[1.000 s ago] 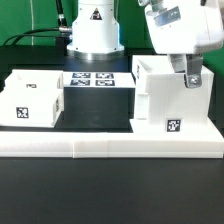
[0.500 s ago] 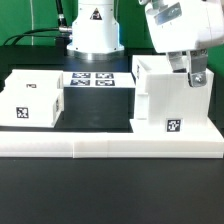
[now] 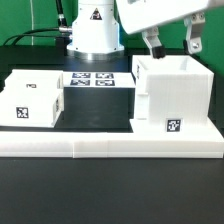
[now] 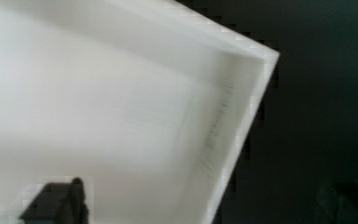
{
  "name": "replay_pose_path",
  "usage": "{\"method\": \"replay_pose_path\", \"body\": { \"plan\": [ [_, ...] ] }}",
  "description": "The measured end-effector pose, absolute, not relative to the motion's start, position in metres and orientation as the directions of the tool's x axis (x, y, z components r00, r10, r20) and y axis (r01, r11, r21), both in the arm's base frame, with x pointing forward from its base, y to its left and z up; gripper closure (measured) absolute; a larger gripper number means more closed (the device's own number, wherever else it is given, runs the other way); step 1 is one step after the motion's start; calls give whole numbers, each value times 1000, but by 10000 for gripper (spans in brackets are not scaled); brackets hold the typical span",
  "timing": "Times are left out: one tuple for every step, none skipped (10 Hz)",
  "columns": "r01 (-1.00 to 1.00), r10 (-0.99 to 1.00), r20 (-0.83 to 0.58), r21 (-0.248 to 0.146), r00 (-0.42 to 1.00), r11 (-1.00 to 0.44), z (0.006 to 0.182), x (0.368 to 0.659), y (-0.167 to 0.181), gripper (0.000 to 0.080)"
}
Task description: Assemble drawer
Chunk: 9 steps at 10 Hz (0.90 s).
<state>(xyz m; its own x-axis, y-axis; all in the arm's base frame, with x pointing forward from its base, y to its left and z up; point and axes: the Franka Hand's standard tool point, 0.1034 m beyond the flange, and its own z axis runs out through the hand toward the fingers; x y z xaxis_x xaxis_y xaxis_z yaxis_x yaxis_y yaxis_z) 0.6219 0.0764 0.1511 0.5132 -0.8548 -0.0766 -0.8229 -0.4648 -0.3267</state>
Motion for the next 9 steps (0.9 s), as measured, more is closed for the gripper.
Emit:
{"method": "replay_pose_path", "body": {
  "plan": [
    [-789, -824, -60, -335, 564, -516, 159, 624, 71, 150],
    [-799, -831, -75, -333, 552, -501, 163, 627, 75, 150],
    [-774, -809, -57, -335, 585, -537, 161, 627, 74, 150],
    [-710, -747, -24, -334, 664, -620, 159, 626, 74, 150],
    [-579, -607, 12, -286, 794, -763, 156, 618, 73, 150],
    [-469, -496, 37, -267, 868, -842, 157, 613, 66, 150],
    [-340, -364, 62, -241, 930, -909, 158, 609, 56, 150],
    [-238, -264, 91, -232, 960, -943, 159, 607, 43, 150],
    [-171, -204, 124, -236, 971, -957, 158, 605, 29, 150]
  ]
}}
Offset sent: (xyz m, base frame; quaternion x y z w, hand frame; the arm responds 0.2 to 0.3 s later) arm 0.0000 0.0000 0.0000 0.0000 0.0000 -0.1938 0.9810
